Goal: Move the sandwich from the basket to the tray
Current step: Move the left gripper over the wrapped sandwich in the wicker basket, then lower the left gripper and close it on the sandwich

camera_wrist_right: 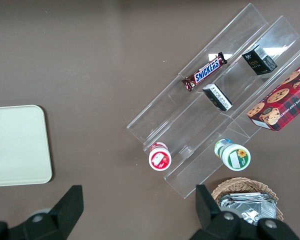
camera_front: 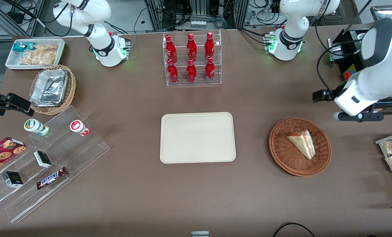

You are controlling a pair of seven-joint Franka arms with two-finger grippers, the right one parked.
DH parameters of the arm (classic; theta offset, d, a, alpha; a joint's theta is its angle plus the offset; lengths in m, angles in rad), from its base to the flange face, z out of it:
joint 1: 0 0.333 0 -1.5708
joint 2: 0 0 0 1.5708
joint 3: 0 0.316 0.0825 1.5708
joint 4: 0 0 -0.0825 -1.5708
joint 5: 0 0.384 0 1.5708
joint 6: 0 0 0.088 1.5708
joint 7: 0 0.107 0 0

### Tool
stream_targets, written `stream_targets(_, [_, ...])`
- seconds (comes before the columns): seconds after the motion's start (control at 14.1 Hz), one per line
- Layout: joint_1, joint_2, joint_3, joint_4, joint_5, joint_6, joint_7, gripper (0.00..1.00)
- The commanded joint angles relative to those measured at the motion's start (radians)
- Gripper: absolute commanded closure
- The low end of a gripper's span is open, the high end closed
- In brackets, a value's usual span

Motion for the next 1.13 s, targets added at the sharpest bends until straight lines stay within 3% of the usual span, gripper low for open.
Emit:
stream_targets(0.0, [0.022,-0.017,0.010,-0.158,0.004,0.170,0.008,0.00])
stream_targets(0.42, [0.023,0.022,0.028,-0.353,0.003,0.487,-0.112,0.00])
stream_targets(1.06, [0.025,0.147,0.031,-0.370,-0.012,0.709,-0.572,0.00])
